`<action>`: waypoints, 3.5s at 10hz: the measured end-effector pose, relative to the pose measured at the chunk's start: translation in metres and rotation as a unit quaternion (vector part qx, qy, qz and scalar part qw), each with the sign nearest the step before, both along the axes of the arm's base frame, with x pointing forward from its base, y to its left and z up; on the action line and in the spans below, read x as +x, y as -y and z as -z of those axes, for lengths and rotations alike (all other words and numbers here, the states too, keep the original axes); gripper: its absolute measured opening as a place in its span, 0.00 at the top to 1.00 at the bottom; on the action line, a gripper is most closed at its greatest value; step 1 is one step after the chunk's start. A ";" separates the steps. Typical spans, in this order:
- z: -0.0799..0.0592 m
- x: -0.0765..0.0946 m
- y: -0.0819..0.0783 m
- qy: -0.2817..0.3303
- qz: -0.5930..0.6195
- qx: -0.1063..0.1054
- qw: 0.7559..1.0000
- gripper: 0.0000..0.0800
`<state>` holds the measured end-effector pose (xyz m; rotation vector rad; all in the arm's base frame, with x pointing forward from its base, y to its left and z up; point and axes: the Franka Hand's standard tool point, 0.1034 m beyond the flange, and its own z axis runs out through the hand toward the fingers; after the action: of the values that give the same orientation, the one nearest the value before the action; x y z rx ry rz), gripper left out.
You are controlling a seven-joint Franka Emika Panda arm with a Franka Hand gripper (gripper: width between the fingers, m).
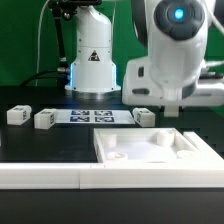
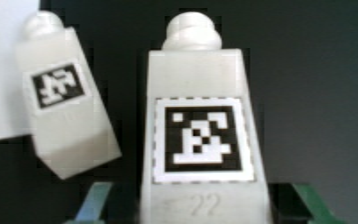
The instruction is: Assemble one leg
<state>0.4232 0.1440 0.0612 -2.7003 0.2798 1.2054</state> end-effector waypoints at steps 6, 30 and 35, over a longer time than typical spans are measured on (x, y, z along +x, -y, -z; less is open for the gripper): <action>-0.009 0.017 -0.001 0.130 0.014 -0.021 0.991 0.63; -0.041 0.167 0.023 0.643 -0.130 -0.051 0.753 0.63; -0.039 0.166 0.023 0.642 -0.133 -0.050 0.753 0.63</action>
Offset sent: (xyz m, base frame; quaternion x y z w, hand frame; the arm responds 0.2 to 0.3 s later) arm 0.0000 0.0000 0.0000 0.0000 0.1938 0.0000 0.9810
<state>0.5887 0.1209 0.1001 -2.9649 -0.2620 -0.8355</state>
